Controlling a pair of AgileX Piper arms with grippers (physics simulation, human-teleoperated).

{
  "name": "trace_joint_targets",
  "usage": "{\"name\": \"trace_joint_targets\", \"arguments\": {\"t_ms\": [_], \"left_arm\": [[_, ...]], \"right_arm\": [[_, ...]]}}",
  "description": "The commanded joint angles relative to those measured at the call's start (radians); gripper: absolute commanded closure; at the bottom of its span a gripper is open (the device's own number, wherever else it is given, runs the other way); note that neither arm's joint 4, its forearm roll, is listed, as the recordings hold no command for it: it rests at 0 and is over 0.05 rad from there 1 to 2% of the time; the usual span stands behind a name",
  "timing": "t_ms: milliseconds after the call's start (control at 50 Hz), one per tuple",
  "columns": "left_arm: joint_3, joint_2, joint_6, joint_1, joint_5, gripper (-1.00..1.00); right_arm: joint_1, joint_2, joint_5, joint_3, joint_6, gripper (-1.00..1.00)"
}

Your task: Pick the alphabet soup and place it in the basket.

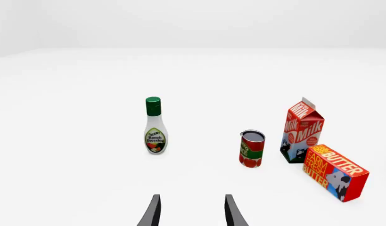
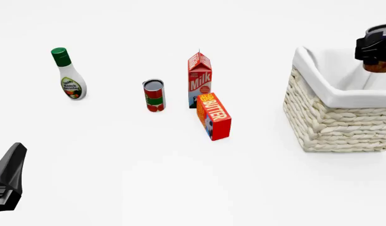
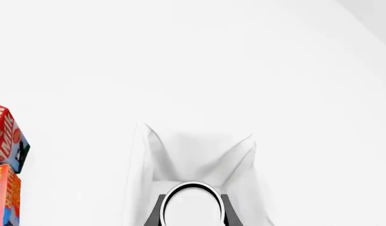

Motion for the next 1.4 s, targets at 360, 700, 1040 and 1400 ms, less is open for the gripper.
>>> {"name": "trace_joint_targets", "arguments": {"t_ms": [360,700,1040,1400], "left_arm": [[0.0,0.0,0.0,0.0,0.0,-1.0],[0.0,0.0,0.0,0.0,0.0,-1.0],[0.0,0.0,0.0,0.0,0.0,-1.0],[0.0,0.0,0.0,0.0,0.0,-1.0]], "right_arm": [[-0.02,0.071,0.048,-0.078,-0.033,1.0],[0.003,0.163,0.097,-0.159,-0.077,1.0],[-0.012,0.211,0.087,-0.144,-0.1,1.0],[-0.035,0.237,0.068,-0.114,-0.11,1.0]]}}
